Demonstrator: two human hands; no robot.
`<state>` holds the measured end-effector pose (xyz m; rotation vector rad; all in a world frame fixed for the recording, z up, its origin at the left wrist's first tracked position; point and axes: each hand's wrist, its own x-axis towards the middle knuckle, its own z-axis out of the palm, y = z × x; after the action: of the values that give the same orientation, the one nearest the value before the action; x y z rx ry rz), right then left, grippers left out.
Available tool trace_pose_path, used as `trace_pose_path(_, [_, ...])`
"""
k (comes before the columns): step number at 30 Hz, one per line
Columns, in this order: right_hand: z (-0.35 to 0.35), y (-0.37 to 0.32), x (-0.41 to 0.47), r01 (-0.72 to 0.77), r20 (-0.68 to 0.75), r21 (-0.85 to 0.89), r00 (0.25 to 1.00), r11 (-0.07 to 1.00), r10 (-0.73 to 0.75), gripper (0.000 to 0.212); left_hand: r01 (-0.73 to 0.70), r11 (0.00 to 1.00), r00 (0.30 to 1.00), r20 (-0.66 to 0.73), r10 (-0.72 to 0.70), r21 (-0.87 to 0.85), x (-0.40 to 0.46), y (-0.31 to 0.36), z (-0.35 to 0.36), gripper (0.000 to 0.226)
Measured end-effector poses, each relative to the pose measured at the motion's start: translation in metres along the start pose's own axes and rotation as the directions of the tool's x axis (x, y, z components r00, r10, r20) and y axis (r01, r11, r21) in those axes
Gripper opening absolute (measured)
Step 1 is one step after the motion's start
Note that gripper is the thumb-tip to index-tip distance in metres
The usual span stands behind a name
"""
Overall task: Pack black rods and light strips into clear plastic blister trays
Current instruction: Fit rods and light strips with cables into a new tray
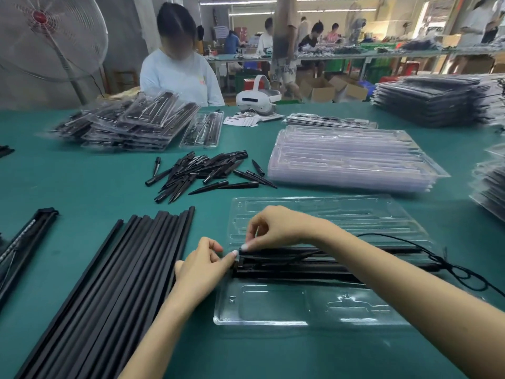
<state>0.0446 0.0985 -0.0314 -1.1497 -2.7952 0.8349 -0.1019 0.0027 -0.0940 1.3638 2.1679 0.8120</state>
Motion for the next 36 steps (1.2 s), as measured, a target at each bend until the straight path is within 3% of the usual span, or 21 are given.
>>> trace_pose_path(3, [-0.026,0.026,-0.035,0.055,-0.208,0.004,0.977,0.998,-0.053,0.021,-0.194,0.954,0.957,-0.17,0.236,0.23,-0.009,0.003,0.001,0.024])
trace_pose_path(5, [-0.04,0.051,-0.062,0.043,-0.291,-0.125,0.954,0.991,-0.078,0.023,-0.359,0.874,0.891,-0.16,0.426,0.329,-0.014,0.013,0.003,0.03])
trace_pose_path(7, [-0.044,0.077,-0.087,-0.013,-0.308,-0.213,0.95,0.977,-0.055,0.025,-0.493,0.818,0.854,-0.015,0.52,0.296,-0.019,0.025,0.012,0.042])
trace_pose_path(11, [-0.035,0.114,-0.127,-0.085,-0.211,-0.143,0.976,0.986,0.053,0.024,-0.647,0.695,0.762,0.309,0.569,0.314,-0.028,0.036,0.041,0.053])
trace_pose_path(13, [-0.027,0.128,-0.138,-0.081,-0.261,-0.099,0.964,0.992,0.053,0.018,-0.652,0.673,0.754,0.384,0.533,0.349,-0.03,0.035,0.05,0.052])
trace_pose_path(17, [-0.025,0.147,-0.161,-0.068,-0.475,0.134,0.871,0.989,0.124,0.008,-0.629,0.685,0.772,0.391,0.501,0.366,-0.027,0.031,0.051,0.051])
trace_pose_path(22, [-0.015,0.163,-0.179,-0.04,-0.419,0.208,0.899,0.977,0.126,0.011,-0.627,0.685,0.776,0.38,0.504,0.371,-0.031,0.029,0.051,0.054])
trace_pose_path(26, [-0.016,0.171,-0.185,-0.045,-0.469,0.152,0.876,0.987,0.112,0.009,-0.619,0.718,0.777,0.385,0.498,0.319,-0.029,0.033,0.049,0.05])
trace_pose_path(30, [-0.006,0.173,-0.188,-0.087,-0.48,-0.053,0.876,0.995,0.051,0.002,-0.573,0.781,0.808,0.333,0.486,0.249,-0.031,0.038,0.051,0.041])
trace_pose_path(33, [0.002,0.174,-0.187,-0.103,-0.447,-0.206,0.895,0.973,0.0,0.017,-0.567,0.783,0.816,0.305,0.491,0.256,-0.034,0.039,0.053,0.039])
trace_pose_path(36, [0.004,0.174,-0.183,-0.088,-0.425,-0.242,0.905,0.966,-0.024,0.02,-0.563,0.793,0.819,0.289,0.496,0.235,-0.035,0.039,0.053,0.038])
